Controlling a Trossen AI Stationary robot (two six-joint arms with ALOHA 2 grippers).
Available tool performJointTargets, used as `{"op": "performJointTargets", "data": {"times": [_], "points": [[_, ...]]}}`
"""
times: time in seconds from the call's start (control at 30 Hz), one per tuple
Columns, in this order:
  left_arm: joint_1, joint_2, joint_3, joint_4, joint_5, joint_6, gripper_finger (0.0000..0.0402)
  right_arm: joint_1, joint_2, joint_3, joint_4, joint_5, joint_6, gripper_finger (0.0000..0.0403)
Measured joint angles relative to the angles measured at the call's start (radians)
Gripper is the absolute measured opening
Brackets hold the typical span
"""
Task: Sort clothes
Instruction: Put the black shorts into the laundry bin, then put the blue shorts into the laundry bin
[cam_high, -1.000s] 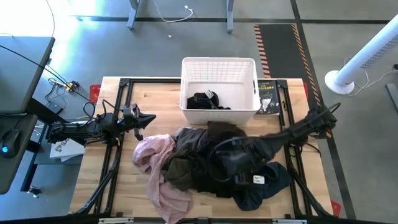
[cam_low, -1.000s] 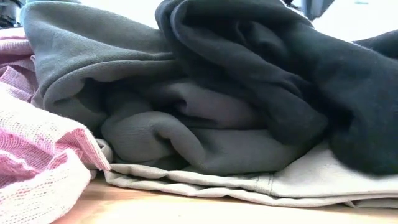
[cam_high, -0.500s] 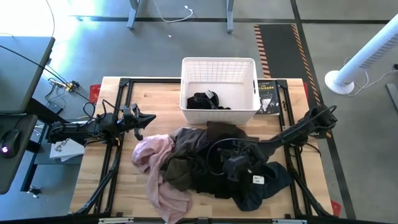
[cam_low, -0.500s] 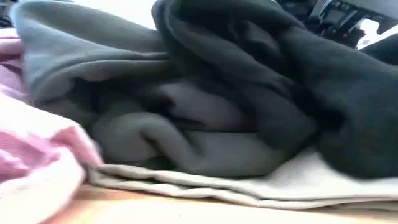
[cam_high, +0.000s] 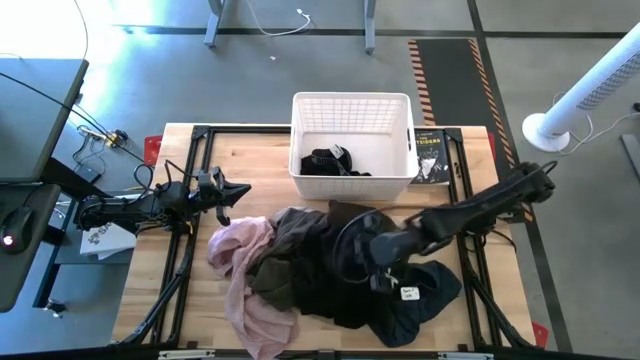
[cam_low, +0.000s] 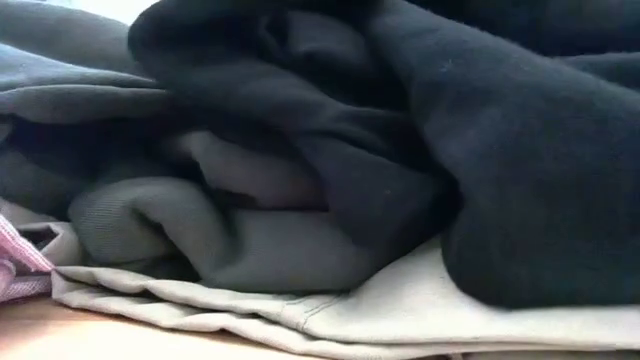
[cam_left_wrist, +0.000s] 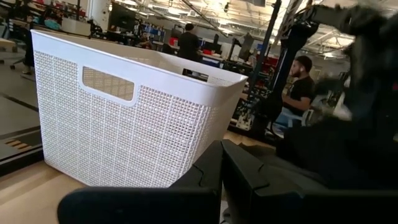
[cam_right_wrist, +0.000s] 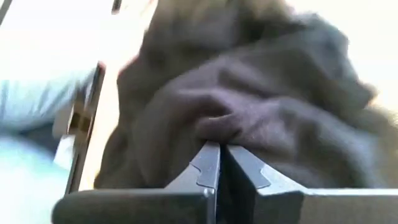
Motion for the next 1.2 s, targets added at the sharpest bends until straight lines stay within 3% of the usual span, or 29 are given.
{"op": "performJointTargets", "data": {"times": [0.17, 0.33, 0.6, 0.8, 1.0, 1.2], "points": [[0.000, 0.000, 0.000, 0.000, 0.001, 0.000, 0.0003, 0.017, -0.071, 0.087, -0.031, 0.207, 0.028, 0.0011], [0.000, 0.000, 0.000, 0.000, -0.001, 0.000, 0.0003, 0.017, -0.066, 0.062, -0.123, 0.165, 0.105, 0.0026], [0.000, 0.000, 0.000, 0.006, -0.078, 0.018, 0.0003, 0.059, -0.019, 0.060, -0.443, -0.160, 0.507, 0.0135], [0.000, 0.000, 0.000, 0.007, -0.087, 0.018, 0.0003, 0.154, 0.068, 0.006, -0.614, -0.239, 0.623, 0.0189], [0.000, 0.000, 0.000, 0.008, -0.086, 0.017, 0.0003, 0.149, 0.090, -0.278, -0.498, -0.409, 0.620, 0.0189], [0.000, 0.000, 0.000, 0.008, -0.086, 0.018, 0.0003, 0.123, 0.085, -0.548, -0.186, -0.565, 0.574, 0.0156]]}}
